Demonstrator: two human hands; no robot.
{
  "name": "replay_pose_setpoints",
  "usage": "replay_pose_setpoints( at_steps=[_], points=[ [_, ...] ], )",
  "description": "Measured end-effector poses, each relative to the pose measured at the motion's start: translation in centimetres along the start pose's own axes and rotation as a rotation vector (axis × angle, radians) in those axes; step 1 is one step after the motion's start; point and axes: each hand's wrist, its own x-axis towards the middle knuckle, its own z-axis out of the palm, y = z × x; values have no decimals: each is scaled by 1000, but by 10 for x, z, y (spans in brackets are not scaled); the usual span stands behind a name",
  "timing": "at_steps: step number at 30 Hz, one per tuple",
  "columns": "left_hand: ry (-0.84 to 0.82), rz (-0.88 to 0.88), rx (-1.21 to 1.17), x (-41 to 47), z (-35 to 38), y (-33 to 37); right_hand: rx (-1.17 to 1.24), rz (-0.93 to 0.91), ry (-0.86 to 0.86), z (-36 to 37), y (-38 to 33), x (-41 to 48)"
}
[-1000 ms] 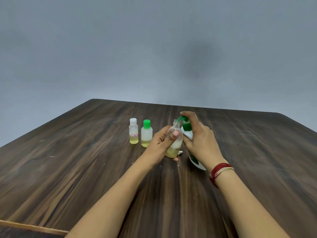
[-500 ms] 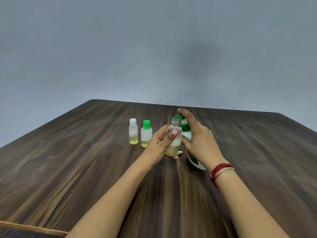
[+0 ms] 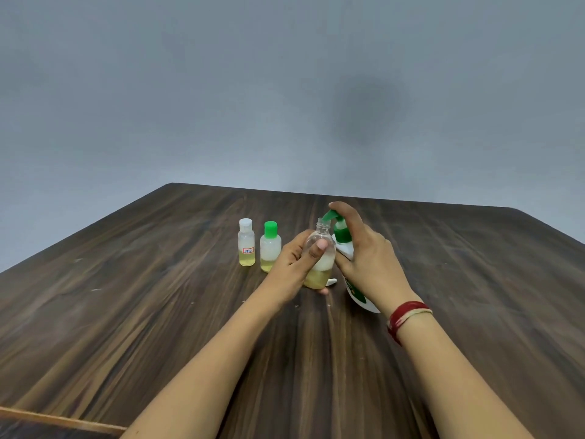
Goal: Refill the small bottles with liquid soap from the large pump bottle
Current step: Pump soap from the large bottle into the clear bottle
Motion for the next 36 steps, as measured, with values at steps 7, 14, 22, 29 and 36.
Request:
replay_pose_setpoints(
  at_steps=[7, 14, 22, 29, 36],
  points=[
    [1, -1, -1, 0, 1, -1, 18, 15, 20, -1, 0, 0],
    [-9, -4, -11, 0, 2, -1, 15, 24, 10, 1, 2, 1],
    [-12, -1, -5, 0, 1, -1, 23, 3, 39, -1, 0, 1],
    [-15, 9, -3, 0, 1, 0, 53, 6, 46, -2, -1, 1],
    [5, 18, -12, 1, 1, -1, 189, 119, 51, -3, -1, 2]
  ],
)
